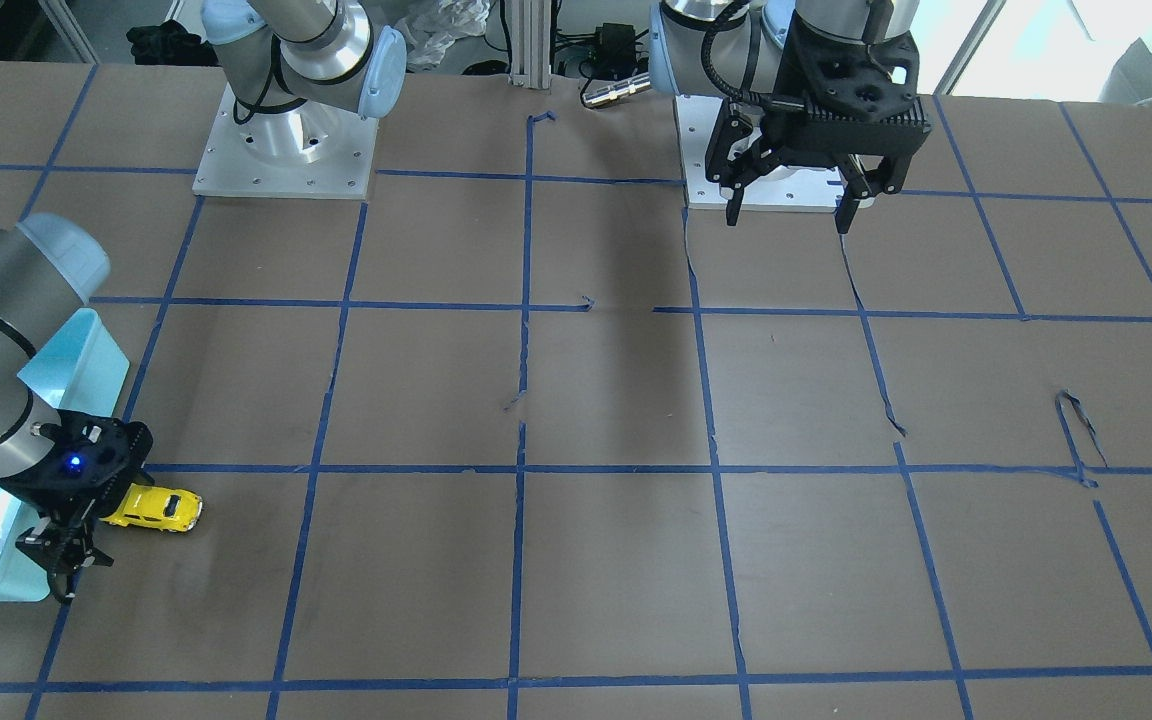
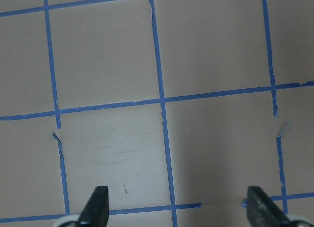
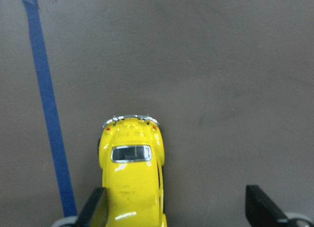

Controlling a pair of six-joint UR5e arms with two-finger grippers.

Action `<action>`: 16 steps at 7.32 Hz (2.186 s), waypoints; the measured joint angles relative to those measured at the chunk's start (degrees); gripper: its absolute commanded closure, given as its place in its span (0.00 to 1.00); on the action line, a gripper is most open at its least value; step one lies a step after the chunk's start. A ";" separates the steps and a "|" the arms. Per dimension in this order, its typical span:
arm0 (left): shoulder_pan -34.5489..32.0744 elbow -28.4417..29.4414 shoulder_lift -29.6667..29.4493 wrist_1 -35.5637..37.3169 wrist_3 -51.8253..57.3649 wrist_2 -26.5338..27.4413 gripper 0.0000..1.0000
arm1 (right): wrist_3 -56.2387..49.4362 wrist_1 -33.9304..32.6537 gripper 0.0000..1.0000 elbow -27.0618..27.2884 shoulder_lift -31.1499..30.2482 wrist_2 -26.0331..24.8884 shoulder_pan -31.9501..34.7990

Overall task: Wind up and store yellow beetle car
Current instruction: 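Lower the right gripper onto the yellow car and grasp it, then lift the car with the right gripper and carry it over the bin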

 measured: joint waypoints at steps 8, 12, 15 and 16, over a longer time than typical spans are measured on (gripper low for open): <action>-0.08 0.08 0.25 0.02 0.00 -0.73 0.00 | -1.42 3.99 0.93 -0.03 -0.11 -9.32 3.55; -0.09 0.05 0.22 0.06 0.08 -0.45 0.00 | -1.70 11.65 0.94 -5.13 -6.01 -10.94 5.44; -0.09 0.01 0.26 0.07 0.09 -0.25 0.00 | -7.28 22.45 0.94 -14.23 -8.87 -12.33 4.00; -0.09 0.02 0.27 0.08 0.09 -0.26 0.00 | -9.57 23.69 0.94 -15.01 -9.62 -12.78 1.13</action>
